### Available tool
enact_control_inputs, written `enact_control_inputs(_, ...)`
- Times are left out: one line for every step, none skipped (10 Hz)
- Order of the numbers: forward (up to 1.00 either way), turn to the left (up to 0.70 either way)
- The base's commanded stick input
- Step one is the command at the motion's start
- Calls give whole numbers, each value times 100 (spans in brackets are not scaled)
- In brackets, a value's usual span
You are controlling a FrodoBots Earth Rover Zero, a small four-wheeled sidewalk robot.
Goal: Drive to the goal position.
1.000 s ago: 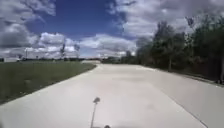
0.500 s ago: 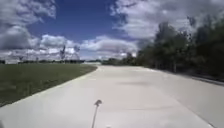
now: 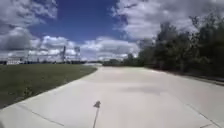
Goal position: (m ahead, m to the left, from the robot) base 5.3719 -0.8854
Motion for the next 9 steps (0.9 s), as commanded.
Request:
enact_control_inputs(100, 0)
enact_control_inputs(100, 0)
enact_control_inputs(100, 0)
enact_control_inputs(100, 0)
enact_control_inputs(100, 0)
enact_control_inputs(100, 0)
enact_control_inputs(100, 0)
enact_control_inputs(100, 0)
enact_control_inputs(100, 0)
